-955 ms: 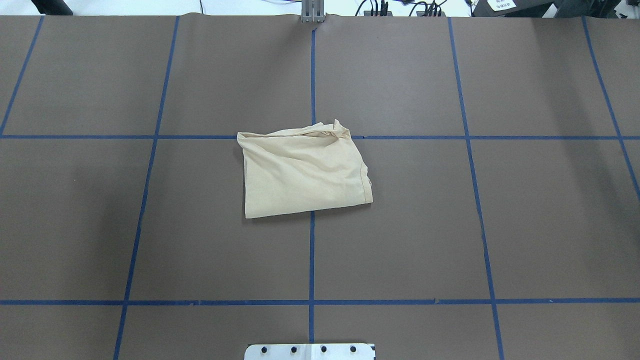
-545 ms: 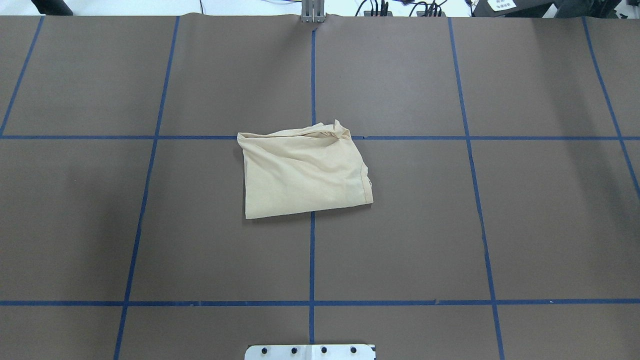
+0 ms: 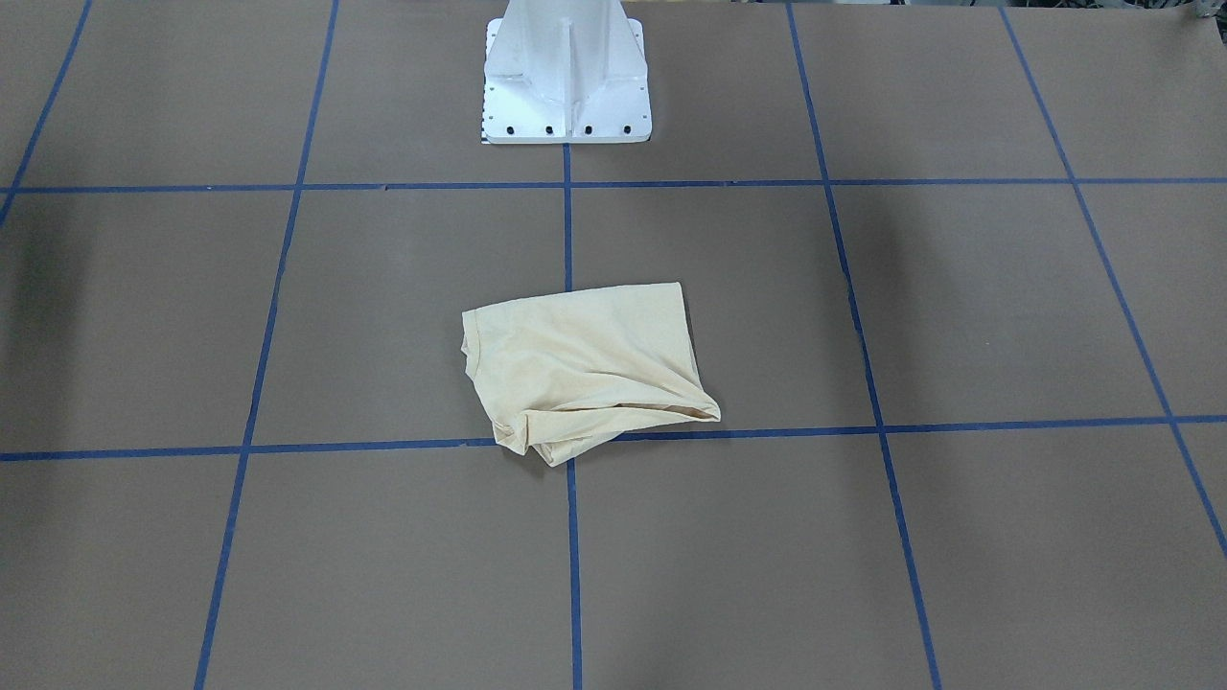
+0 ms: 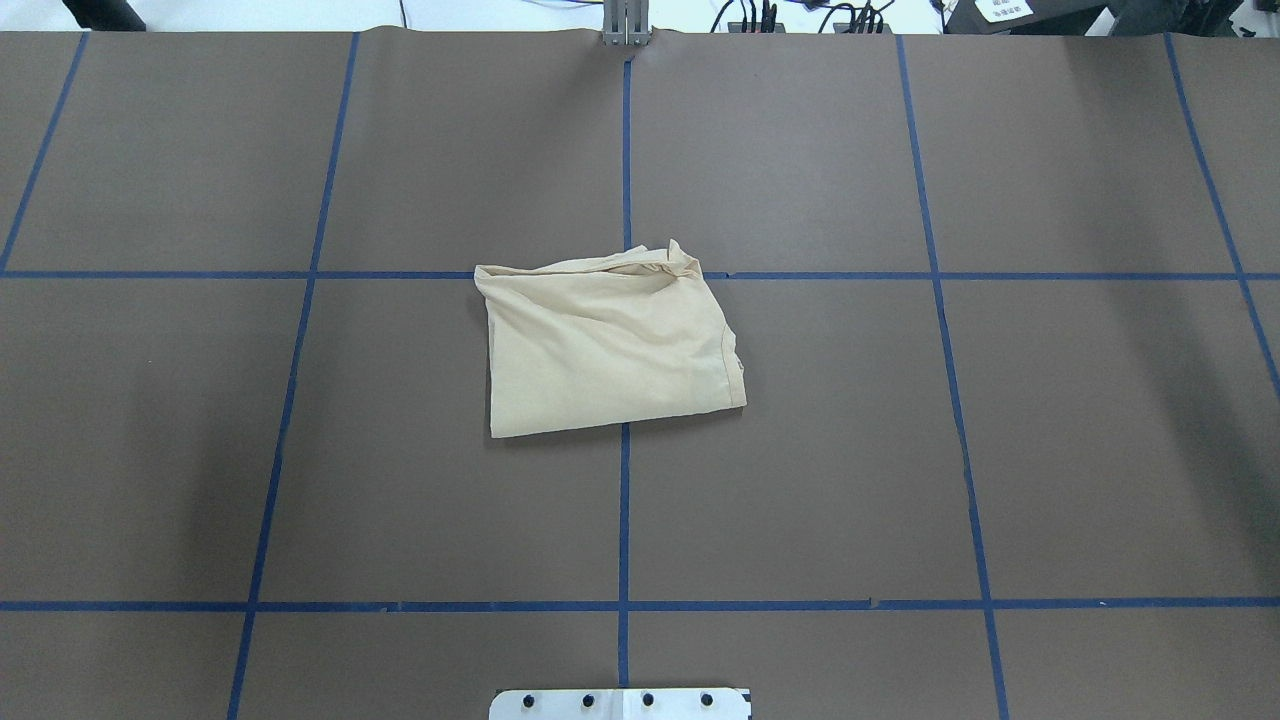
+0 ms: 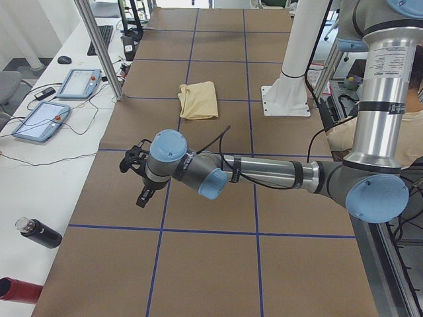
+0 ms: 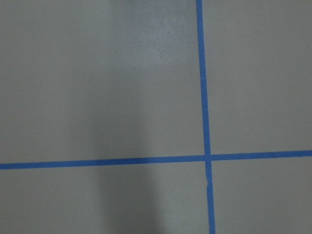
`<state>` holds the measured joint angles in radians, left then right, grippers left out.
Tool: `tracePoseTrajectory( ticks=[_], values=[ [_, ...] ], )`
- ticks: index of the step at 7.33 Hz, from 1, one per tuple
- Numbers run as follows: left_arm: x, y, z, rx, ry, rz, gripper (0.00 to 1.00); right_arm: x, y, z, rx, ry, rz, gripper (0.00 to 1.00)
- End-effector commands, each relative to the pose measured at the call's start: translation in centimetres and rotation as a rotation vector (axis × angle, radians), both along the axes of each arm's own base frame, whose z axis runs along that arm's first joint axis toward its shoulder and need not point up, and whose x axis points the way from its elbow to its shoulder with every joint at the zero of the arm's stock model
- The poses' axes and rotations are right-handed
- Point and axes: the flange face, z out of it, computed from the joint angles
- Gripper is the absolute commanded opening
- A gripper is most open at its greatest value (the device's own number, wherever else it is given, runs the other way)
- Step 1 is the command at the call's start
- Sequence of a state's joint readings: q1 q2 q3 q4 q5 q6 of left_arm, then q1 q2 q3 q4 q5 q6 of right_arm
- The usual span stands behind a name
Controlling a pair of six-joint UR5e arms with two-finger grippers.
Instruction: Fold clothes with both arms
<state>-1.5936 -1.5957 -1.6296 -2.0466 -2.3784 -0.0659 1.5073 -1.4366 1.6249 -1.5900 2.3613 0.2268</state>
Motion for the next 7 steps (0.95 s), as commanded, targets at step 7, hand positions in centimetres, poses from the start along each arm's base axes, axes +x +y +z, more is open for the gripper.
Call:
tracePoseTrajectory(
  ticks=[7],
  values=[
    [0.4, 1.9, -0.8, -0.035, 0.039, -0.028, 0.99, -2.0, 5.7, 0.8, -0.031, 0.009, -0.018, 1.0]
  ],
)
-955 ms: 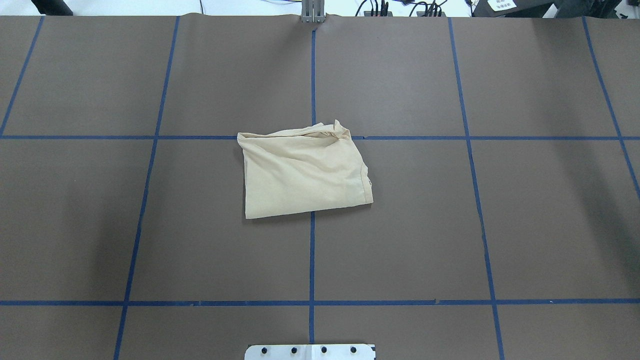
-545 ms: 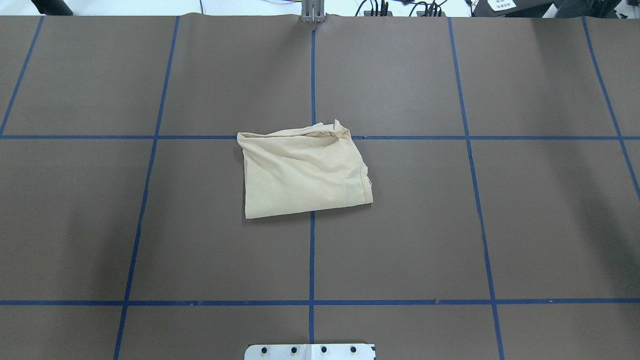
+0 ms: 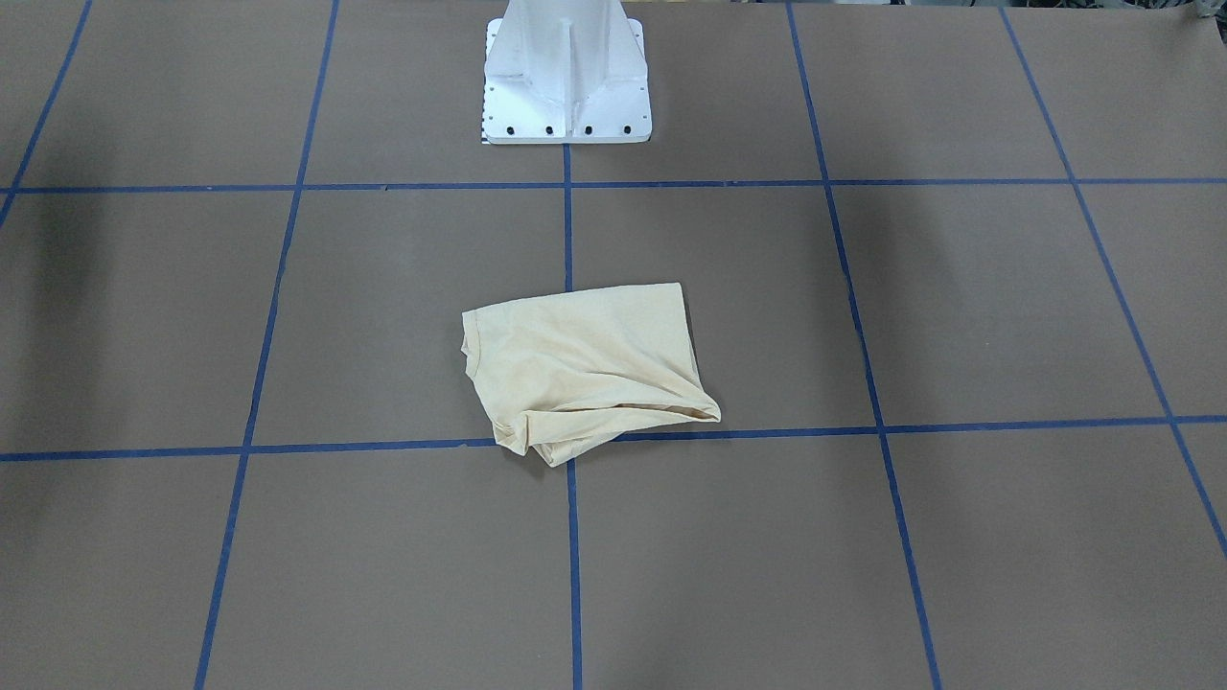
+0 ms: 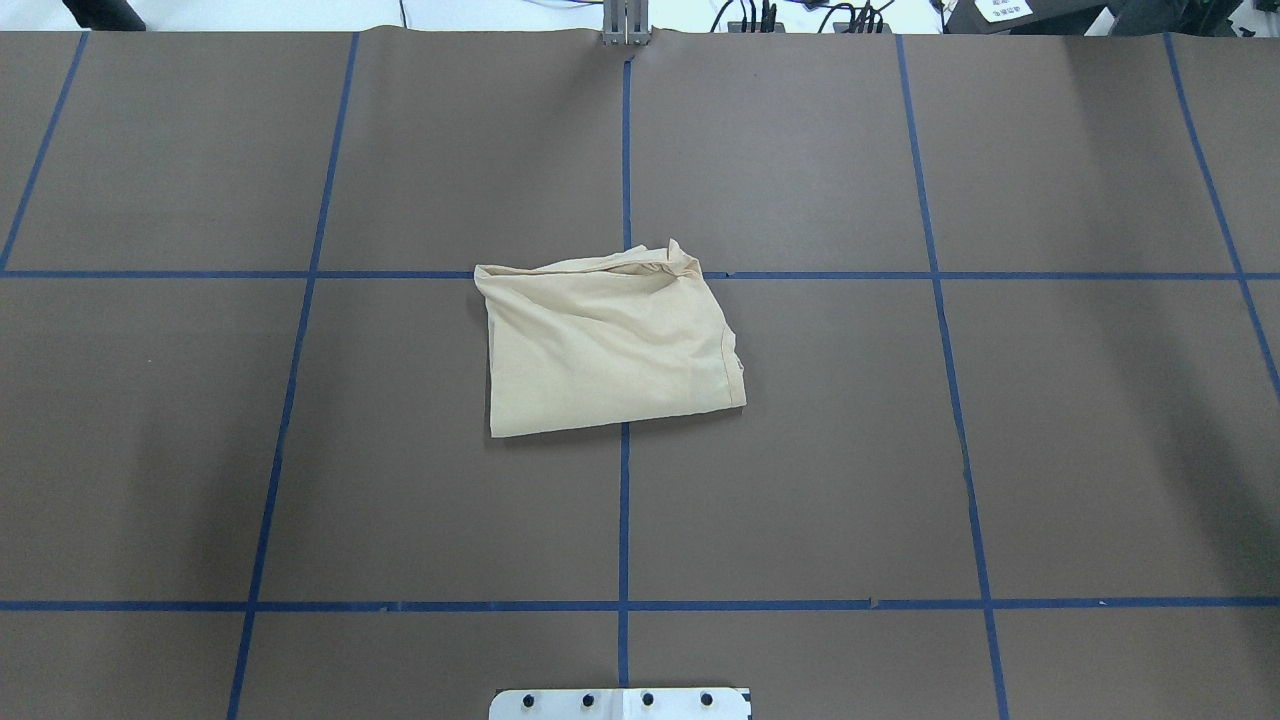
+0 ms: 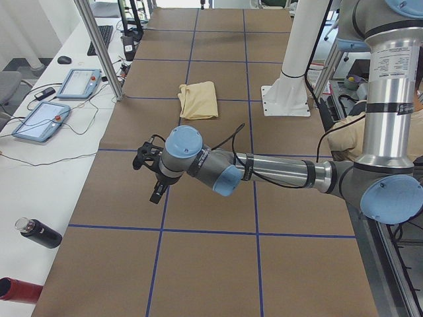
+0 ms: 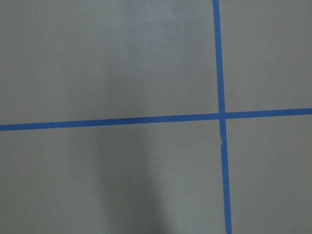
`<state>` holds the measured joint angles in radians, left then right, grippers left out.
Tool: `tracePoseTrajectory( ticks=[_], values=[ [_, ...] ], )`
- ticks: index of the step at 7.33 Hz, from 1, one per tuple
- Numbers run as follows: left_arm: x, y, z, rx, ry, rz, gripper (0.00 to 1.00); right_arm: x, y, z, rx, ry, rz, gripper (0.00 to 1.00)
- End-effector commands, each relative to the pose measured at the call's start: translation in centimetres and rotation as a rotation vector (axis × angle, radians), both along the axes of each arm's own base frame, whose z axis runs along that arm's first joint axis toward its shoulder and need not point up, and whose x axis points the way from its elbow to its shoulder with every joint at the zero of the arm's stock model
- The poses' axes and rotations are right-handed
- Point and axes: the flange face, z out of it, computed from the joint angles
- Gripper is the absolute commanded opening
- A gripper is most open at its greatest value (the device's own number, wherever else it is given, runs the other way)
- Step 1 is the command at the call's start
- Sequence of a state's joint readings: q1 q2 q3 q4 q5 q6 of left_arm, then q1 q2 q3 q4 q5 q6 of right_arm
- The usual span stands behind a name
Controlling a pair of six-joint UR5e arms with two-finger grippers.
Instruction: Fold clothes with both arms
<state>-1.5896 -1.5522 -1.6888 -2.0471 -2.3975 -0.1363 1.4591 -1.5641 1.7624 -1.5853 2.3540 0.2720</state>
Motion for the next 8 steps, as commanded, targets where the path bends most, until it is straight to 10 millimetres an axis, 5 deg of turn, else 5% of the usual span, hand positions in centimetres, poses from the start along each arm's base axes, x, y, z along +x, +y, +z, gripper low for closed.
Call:
tracePoseTrajectory(
  ticks=[1, 3, 8],
  values=[
    [0.0, -0.3, 0.1, -0.003, -0.006, -0.005, 0.99, 0.1, 0.8, 1.6, -0.018, 0.008, -0.011, 1.0],
    [0.0, -0.7, 0.2, -0.028, -0.003, -0.007, 0.99, 0.3, 1.4, 3.5, 0.016, 0.015, -0.081, 1.0],
    [0.1, 0.5, 1.6, -0.056, 0.001, -0.011, 1.0, 1.2, 1.6, 3.5, 0.013, 0.006, -0.061, 1.0]
  ],
)
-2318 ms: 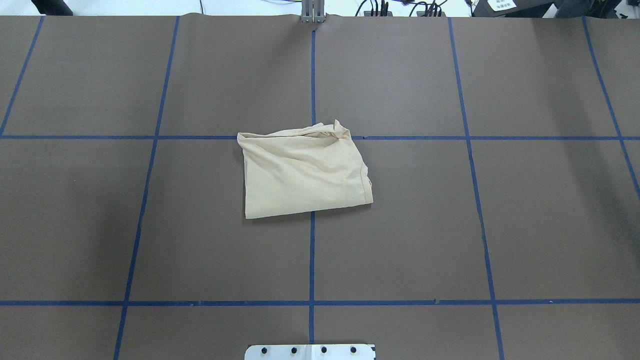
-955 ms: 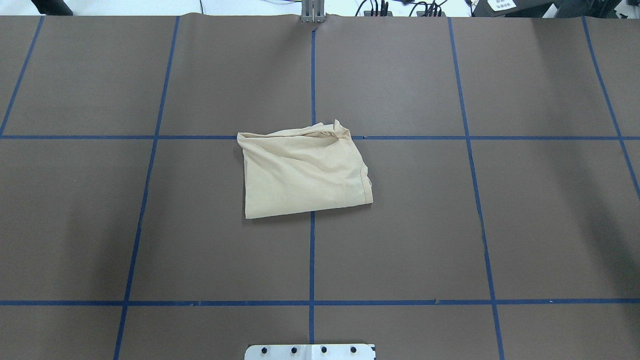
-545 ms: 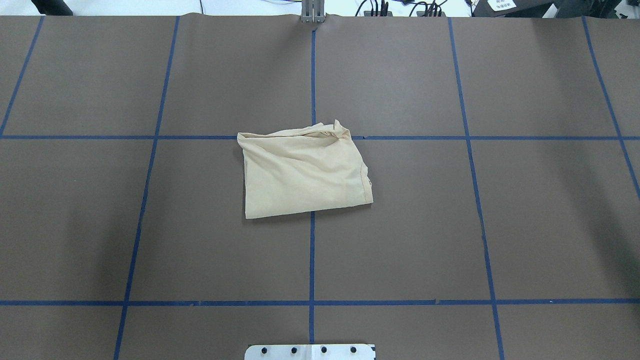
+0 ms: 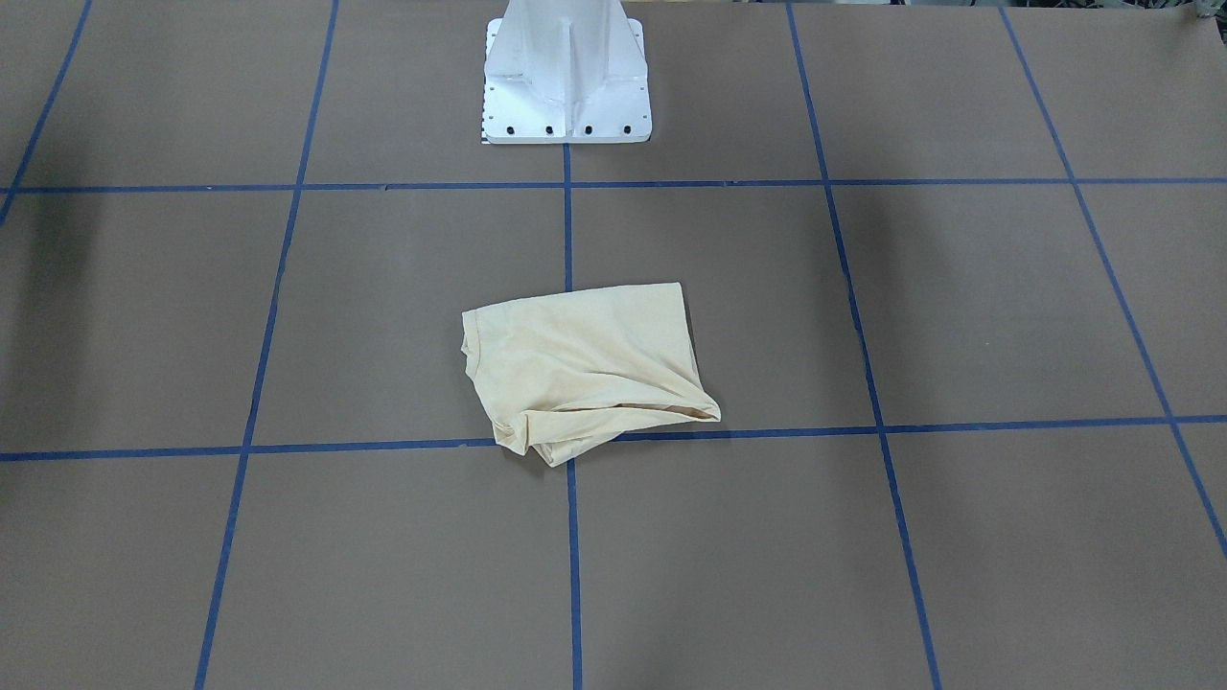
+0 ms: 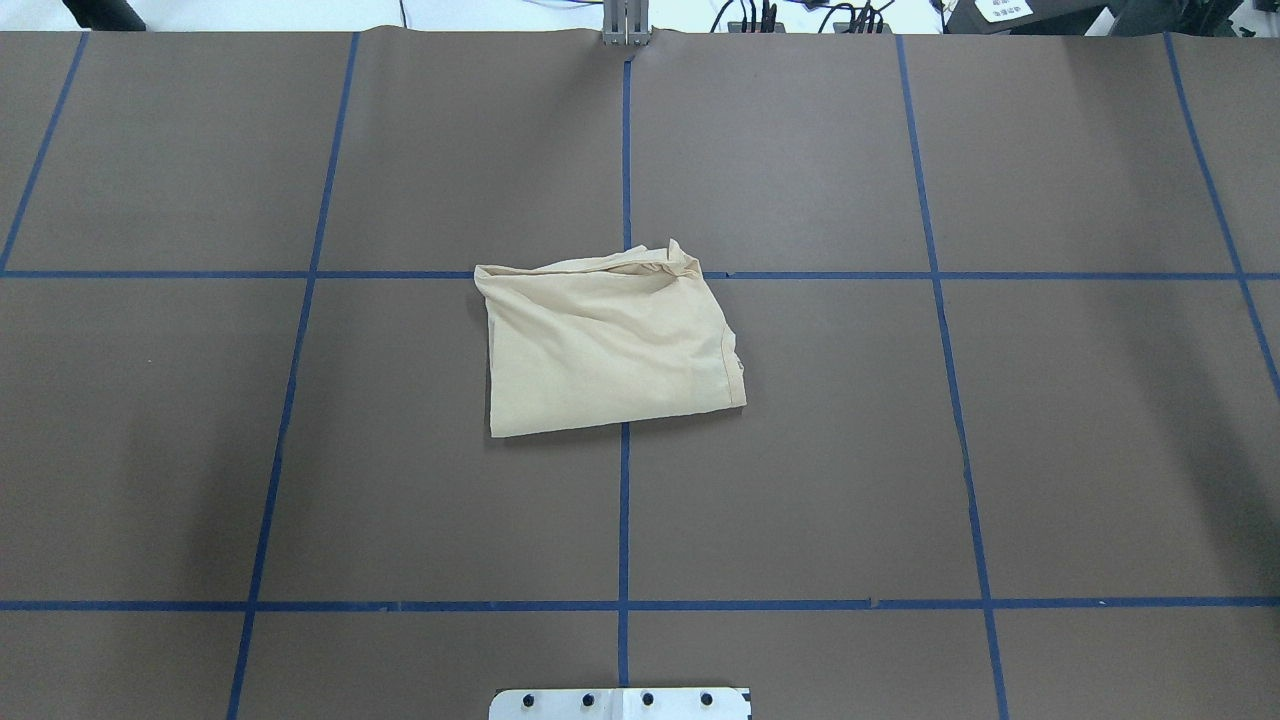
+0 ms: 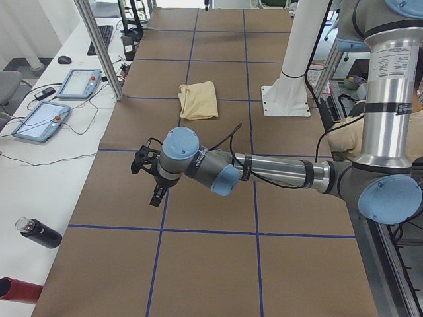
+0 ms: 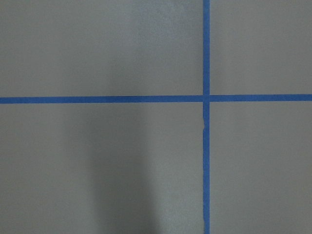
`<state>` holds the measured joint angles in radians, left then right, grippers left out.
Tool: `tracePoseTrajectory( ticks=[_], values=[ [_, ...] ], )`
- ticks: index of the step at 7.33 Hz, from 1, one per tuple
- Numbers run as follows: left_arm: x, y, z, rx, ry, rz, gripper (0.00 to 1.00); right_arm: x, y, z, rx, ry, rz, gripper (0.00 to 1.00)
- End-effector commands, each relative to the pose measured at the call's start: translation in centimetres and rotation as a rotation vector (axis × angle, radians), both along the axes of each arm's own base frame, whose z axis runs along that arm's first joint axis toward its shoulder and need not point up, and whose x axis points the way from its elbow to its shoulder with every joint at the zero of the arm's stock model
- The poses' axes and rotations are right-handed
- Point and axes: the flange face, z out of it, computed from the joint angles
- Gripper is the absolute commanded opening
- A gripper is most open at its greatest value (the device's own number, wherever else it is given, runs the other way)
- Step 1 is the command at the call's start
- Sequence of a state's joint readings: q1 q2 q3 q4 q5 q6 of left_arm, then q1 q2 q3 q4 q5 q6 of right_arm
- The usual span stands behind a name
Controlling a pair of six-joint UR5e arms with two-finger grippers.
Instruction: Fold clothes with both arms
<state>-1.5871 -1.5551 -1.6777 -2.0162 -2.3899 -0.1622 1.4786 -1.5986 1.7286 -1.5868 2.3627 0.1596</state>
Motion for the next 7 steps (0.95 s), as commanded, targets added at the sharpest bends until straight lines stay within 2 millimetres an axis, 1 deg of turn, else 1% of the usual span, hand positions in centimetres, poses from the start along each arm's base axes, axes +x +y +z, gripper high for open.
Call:
tracePoseTrajectory(
  ticks=[1, 3, 5, 6, 7],
  values=[
    [0.1, 0.8, 0.6, 0.015, 0.006, 0.0, 1.0, 0.2, 0.3, 0.4, -0.002, 0.006, -0.001, 1.0],
    [0.1, 0.8, 0.5, 0.024, 0.002, 0.001, 1.0, 0.2, 0.7, 1.1, -0.019, 0.005, 0.001, 1.0],
    [0.1, 0.7, -0.5, 0.039, 0.005, 0.001, 1.0, 0.3, 1.0, 1.9, -0.033, 0.007, 0.0, 1.0],
    [0.1, 0.5, -0.8, 0.047, 0.004, 0.001, 1.0, 0.6, 0.9, 0.8, -0.017, 0.005, 0.014, 1.0],
    [0.1, 0.5, -0.8, 0.045, 0.003, 0.001, 1.0, 0.7, 1.4, 1.3, -0.02, 0.004, 0.007, 1.0]
  ],
)
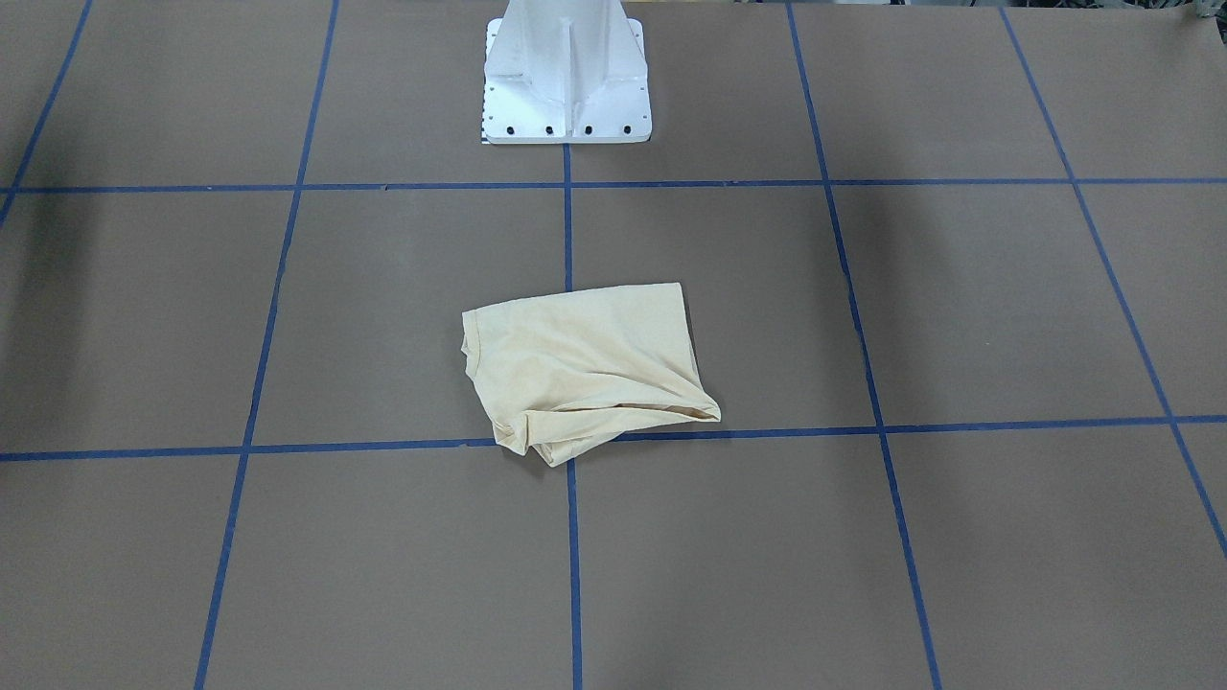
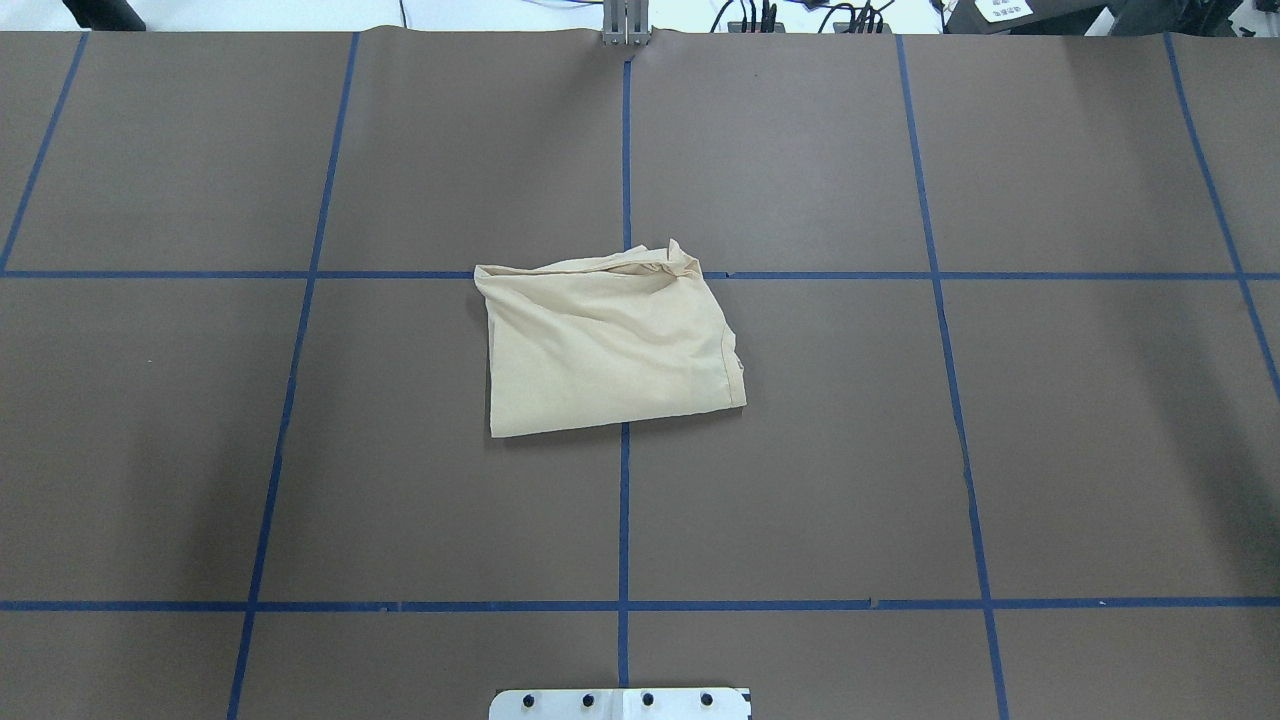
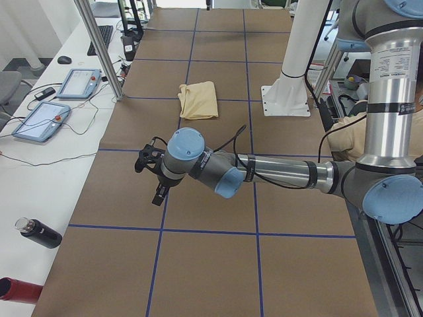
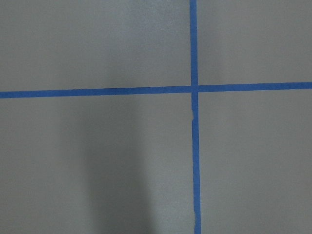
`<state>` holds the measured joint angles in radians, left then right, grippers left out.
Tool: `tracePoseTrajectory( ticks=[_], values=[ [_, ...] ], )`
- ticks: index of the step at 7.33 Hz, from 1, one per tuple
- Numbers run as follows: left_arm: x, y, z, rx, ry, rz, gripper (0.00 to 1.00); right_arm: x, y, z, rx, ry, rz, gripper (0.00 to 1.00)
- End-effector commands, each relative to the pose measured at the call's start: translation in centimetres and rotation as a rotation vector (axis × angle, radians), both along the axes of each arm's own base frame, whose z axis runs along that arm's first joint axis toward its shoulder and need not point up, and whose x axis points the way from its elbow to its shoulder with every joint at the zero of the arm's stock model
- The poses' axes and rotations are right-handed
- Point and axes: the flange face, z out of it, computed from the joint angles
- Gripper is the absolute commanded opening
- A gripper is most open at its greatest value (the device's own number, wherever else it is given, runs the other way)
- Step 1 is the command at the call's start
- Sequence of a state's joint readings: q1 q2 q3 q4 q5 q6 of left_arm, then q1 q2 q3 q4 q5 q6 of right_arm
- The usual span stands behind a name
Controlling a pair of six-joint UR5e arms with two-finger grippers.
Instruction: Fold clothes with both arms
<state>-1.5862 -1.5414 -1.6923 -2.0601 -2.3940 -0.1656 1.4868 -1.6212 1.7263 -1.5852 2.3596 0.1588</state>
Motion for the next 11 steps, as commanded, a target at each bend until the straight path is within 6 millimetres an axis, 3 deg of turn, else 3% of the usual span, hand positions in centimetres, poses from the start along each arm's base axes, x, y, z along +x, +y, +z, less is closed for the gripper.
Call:
tracePoseTrajectory(
  ticks=[1, 5, 6, 11],
  values=[
    [0.0, 0.3, -0.5, 0.009, -0.002, -0.001, 1.0, 0.2, 0.5, -0.6, 0.016, -0.002, -0.001, 1.0],
    [0.0, 0.6, 0.1, -0.004, -0.003, -0.001, 1.0, 0.5, 0.0, -1.2, 0.087, 0.045, 0.004, 1.0],
    [0.1, 1.5, 1.0, -0.02, -0.001, 0.002, 1.0, 0.6, 0.2, -0.7, 0.086, 0.062, -0.001, 1.0],
    [0.1, 1.6, 1.1, -0.023, 0.0, 0.003, 1.0, 0.5, 0.5, -0.1, 0.073, 0.064, -0.002, 1.0]
  ],
)
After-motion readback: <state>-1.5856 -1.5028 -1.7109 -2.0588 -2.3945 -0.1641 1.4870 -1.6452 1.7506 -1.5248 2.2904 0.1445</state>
